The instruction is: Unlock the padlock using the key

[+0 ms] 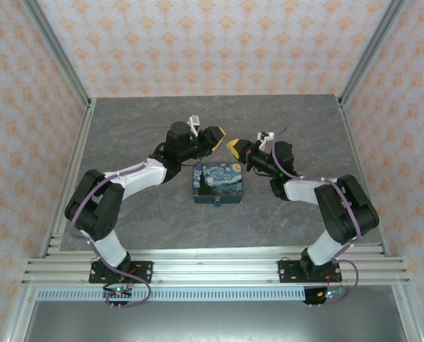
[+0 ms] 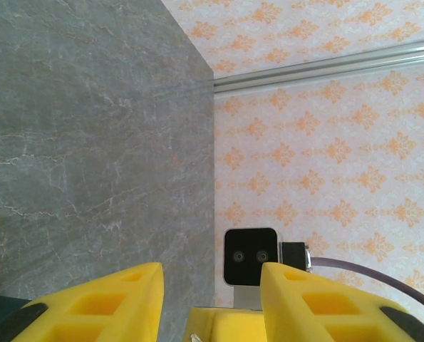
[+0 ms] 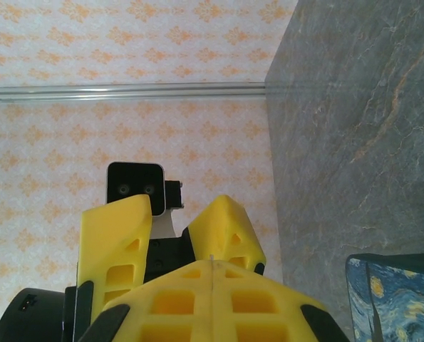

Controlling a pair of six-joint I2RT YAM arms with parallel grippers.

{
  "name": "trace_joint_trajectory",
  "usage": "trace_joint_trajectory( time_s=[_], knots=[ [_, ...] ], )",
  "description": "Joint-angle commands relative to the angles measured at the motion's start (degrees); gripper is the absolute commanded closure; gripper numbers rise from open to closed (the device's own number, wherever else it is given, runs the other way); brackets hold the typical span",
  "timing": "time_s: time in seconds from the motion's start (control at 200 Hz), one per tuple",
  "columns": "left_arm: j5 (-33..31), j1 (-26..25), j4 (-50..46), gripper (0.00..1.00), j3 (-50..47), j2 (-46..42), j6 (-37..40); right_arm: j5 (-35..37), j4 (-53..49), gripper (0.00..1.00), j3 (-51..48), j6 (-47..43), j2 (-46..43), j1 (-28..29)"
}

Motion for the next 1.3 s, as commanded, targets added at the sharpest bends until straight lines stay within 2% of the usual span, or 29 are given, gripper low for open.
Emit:
trace_joint_trajectory(
  time_s=[0.0,0.18,0.39,0.555,0.836,0.941,1.126,1.216,1.296],
  knots=[
    [-0.97,-0.93,2.29,0.6,-0.09,-0.97,-0.55,0.72,4.11,1.0,1.9,0.56,0.87,0.36],
    [-1.32,-1.34,2.44,0.64,-0.31,-0.49,-0.54,0.73,4.11,1.0,1.99,0.56,0.94,0.38],
    [-1.5,-1.6,2.01,0.78,0.25,-0.35,-0.31,0.75,4.21,1.0,1.79,0.56,0.86,0.33],
    [-1.71,-1.98,1.97,0.8,0.09,-0.45,-0.29,0.9,4.36,1.0,1.9,0.66,0.7,0.35],
    [-2.2,-2.84,2.03,0.9,-0.18,-0.13,-0.28,0.8,4.64,1.0,1.99,0.91,0.85,0.41],
    [-2.15,-2.94,2.0,1.0,0.17,0.21,-0.2,0.84,4.64,1.0,1.99,1.0,0.88,0.37],
    [-2.62,-3.18,2.43,1.0,0.53,0.66,-0.45,0.77,4.74,1.0,1.84,0.82,0.65,0.34],
    [-3.15,-3.19,2.97,1.0,0.46,0.44,-0.64,1.2,4.3,0.79,1.52,0.18,0.03,0.26],
    [-3.41,-3.14,3.02,1.0,0.52,0.18,-0.46,1.89,3.66,0.7,0.74,-0.47,-0.83,-0.16]
  ],
)
